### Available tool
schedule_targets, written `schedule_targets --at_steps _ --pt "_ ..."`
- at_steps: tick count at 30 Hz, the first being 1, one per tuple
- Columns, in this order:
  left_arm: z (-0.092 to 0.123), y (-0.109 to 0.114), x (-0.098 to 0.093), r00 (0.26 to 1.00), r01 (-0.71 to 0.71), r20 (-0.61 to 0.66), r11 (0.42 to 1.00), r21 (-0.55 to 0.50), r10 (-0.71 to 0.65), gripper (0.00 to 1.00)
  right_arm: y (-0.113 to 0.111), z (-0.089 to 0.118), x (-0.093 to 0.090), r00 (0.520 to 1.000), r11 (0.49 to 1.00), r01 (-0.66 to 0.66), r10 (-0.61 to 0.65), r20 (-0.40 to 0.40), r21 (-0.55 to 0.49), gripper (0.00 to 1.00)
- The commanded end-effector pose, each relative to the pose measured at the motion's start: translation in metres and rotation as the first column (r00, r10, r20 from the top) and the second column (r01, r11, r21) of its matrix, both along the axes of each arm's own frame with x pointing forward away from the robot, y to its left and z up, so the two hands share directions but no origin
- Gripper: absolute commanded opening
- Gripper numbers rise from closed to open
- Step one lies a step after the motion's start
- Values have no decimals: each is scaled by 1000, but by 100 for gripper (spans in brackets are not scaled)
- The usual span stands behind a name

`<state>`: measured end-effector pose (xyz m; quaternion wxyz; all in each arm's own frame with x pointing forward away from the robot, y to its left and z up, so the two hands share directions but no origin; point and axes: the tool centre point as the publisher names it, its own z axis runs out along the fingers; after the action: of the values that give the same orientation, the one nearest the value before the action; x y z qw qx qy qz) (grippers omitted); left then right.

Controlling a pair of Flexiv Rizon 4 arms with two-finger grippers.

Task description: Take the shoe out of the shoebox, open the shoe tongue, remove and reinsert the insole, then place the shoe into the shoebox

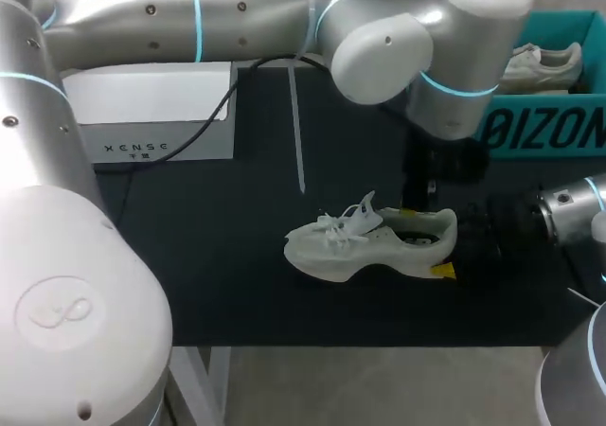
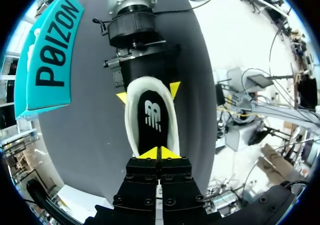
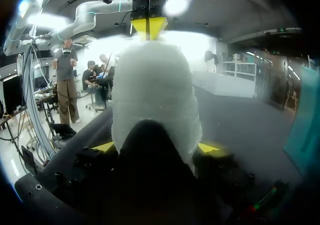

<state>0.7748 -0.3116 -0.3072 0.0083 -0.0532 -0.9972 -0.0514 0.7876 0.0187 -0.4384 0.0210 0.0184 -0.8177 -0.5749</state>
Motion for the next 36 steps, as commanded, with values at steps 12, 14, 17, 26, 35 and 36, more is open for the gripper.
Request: schedule_targets --at_steps 12,14,17,26,35,36 --pt "-30 4 -9 1000 1 -29 1000 23 0 0 3 -9 0 1000 1000 2 -2 1 -1 0" --pt "-34 5 -10 1000 0 -29 1000 30 1 0 3 -9 0 1000 1000 2 -2 1 -1 0" --pt "-38 5 -12 999 0 -34 1000 29 1 0 3 -9 0 1000 1000 2 -2 1 -1 0" --pt "-53 8 -14 999 -7 -44 999 44 9 0 3 -9 0 1000 1000 2 -2 1 -1 0" --pt "-73 11 -15 999 12 -45 999 47 -10 0 3 -9 0 1000 1000 2 -2 1 -1 0" --pt "-76 11 -15 999 16 -47 999 49 -14 0 3 -9 0 1000 1000 2 -2 1 -1 0"
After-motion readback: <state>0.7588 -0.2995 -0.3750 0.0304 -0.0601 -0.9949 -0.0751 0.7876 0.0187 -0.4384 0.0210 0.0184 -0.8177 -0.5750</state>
